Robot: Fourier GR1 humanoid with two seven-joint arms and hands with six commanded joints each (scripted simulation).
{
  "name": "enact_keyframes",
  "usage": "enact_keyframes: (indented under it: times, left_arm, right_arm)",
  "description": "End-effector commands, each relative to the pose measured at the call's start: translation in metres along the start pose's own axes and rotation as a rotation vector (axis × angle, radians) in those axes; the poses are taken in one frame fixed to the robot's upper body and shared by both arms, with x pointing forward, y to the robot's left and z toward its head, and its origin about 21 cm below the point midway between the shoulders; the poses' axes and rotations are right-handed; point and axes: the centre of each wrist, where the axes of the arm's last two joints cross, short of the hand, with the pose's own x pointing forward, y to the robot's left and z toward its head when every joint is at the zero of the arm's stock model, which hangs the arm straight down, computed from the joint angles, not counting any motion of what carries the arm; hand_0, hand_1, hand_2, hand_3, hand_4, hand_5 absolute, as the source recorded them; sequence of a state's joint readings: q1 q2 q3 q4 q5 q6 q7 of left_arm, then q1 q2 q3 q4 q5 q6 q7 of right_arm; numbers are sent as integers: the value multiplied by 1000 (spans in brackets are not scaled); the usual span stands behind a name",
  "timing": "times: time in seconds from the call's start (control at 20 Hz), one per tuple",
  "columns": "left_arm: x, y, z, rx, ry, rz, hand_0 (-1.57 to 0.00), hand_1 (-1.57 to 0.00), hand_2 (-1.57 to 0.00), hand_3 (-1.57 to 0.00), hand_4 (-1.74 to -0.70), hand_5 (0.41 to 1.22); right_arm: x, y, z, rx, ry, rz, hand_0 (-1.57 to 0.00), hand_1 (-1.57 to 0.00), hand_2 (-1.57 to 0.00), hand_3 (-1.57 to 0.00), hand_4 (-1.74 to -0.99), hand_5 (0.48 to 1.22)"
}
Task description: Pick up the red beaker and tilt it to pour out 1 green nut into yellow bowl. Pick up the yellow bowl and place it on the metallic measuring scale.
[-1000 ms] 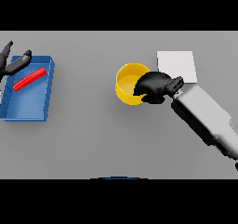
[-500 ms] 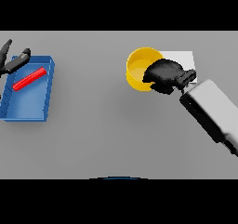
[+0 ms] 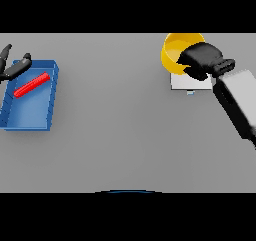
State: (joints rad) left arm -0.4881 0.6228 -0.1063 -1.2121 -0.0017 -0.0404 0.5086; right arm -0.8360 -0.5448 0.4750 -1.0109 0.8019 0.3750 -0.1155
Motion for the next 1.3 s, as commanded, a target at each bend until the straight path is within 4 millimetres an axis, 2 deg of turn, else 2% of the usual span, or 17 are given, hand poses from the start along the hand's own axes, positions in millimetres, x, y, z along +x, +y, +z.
enact_keyframes:
  times: [0.0, 0.2, 0.45, 0.7, 0.85, 0.9, 0.95, 1.0, 1.05, 1.1, 1.25]
  left_arm:
    - [1, -1, 0, -1, 2, 6, 1, 1, 1, 1, -853, 761]
    - [2, -3, 3, -6, 14, 4, 1, 1, 1, 1, -865, 779]
    - [7, -4, -1, 0, 18, -13, 1, 1, 1, 1, -858, 804]
    - [7, -2, 1, -1, 24, -15, 1, 1, 1, 1, -849, 799]
    - [1, -3, 0, -6, 28, -14, 1, 1, 1, 1, -844, 783]
    - [3, -5, -3, -7, 26, -15, 1, 1, 1, 1, -842, 780]
    - [2, -5, -2, -7, 22, -16, 1, 1, 1, 1, -838, 779]
    - [3, -1, -3, -1, 32, -17, 1, 1, 1, 1, -836, 775]
    - [5, -1, -2, -7, 27, -17, 1, 1, 1, 1, -837, 773]
    - [4, 0, -1, -6, 21, -19, 1, 1, 1, 1, -836, 774]
    - [1, -5, -1, -9, 13, -8, 1, 1, 1, 1, -839, 764]
  right_arm:
    - [-5, 3, -3, -2, 18, -15, -1569, -1571, -1551, -1154, -1741, 1221]
    - [-24, 18, -8, 21, 57, -58, -1570, -1571, -1500, -1181, -1741, 1221]
    - [-40, 36, -13, 36, 91, -97, -1571, -1571, -1398, -1342, -1741, 1221]
    - [-43, 50, -18, 65, 112, -112, -1571, -1571, -1382, -1402, -1741, 1221]
    - [-42, 51, -22, 72, 111, -119, -1571, -1571, -1374, -1448, -1741, 1221]
    - [-42, 50, -21, 71, 106, -125, -1571, -1571, -1404, -1376, -1741, 1221]
    - [-41, 52, -22, 75, 112, -128, -1565, -1496, -1437, -1249, -1741, 1221]
    - [-43, 52, -20, 81, 121, -126, -1558, -1428, -1343, -1110, -1682, 1221]
    - [-42, 52, -21, 84, 133, -130, -1471, -1285, -1178, -959, -1632, 1145]
    - [-45, 48, -19, 82, 123, -151, -1335, -1125, -1007, -816, -1592, 1074]
    - [-45, 46, -19, 97, 130, -203, -757, -673, -579, -476, -1513, 923]
